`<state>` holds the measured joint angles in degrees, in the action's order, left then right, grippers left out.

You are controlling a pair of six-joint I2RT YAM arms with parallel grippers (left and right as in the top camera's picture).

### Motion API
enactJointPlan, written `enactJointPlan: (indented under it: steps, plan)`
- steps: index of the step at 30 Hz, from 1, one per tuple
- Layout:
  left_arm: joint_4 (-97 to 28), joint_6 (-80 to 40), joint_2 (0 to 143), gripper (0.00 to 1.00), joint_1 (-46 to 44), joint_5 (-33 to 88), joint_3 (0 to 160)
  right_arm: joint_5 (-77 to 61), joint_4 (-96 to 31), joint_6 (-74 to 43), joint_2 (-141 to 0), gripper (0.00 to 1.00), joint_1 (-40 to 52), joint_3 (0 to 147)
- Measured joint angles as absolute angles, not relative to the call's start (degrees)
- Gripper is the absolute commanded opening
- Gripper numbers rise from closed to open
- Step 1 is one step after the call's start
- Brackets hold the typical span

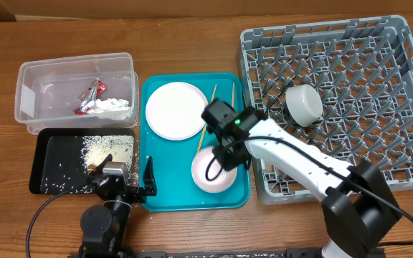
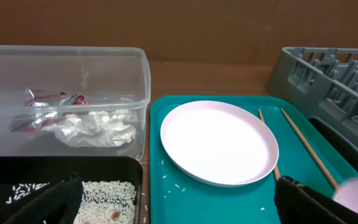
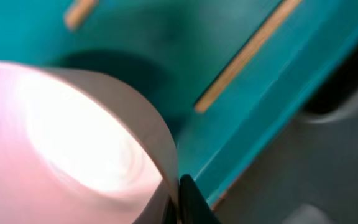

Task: Sort waste into correct bins and load items into the dishwasher
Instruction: 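Grasp the pink-rimmed bowl and carry it into the grey rack, then set the pink-rimmed bowl in the rack's upper right and release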

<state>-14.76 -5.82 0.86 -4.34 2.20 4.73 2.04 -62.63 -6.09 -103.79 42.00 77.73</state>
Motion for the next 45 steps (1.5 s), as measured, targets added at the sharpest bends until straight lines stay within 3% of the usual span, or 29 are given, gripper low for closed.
enactJointPlan:
  steps: [3, 9, 16, 21, 26, 34, 45]
  plan:
    - [-14.74, -5.82, 0.86, 1.0, -4.34, 2.2, 4.73, 8.51, -65.47, -9.21, -101.82, 0.04, 42.0, 83.05]
    - [-14.74, -5.82, 0.86, 1.0, -4.34, 2.2, 4.73, 36.18, -66.67, -21.76, -92.53, 0.04, 40.95, 90.37]
    - [-14.74, -5.82, 0.86, 1.0, -4.34, 2.2, 4.73, 59.92, -65.49, -30.11, -89.65, 0.04, 29.06, 90.67]
    - [-14.74, -5.82, 0.86, 1.0, -4.34, 2.2, 4.73, 63.92, -65.56, -31.75, -92.53, 0.04, 16.08, 88.47]
    - [-14.74, -5.82, 0.86, 1.0, -4.34, 2.2, 4.73, 64.69, -65.36, -32.16, -97.08, 0.04, 9.52, 84.12]
    - [-14.74, -5.82, 0.86, 1.0, -4.34, 2.2, 4.73, 67.07, -65.3, -32.4, -105.36, 0.04, 8.58, 81.56]
    - [-14.74, -5.82, 0.86, 1.0, -4.34, 2.2, 4.73, 67.75, -66.65, -32.38, -105.56, 0.04, 11.44, 81.54]
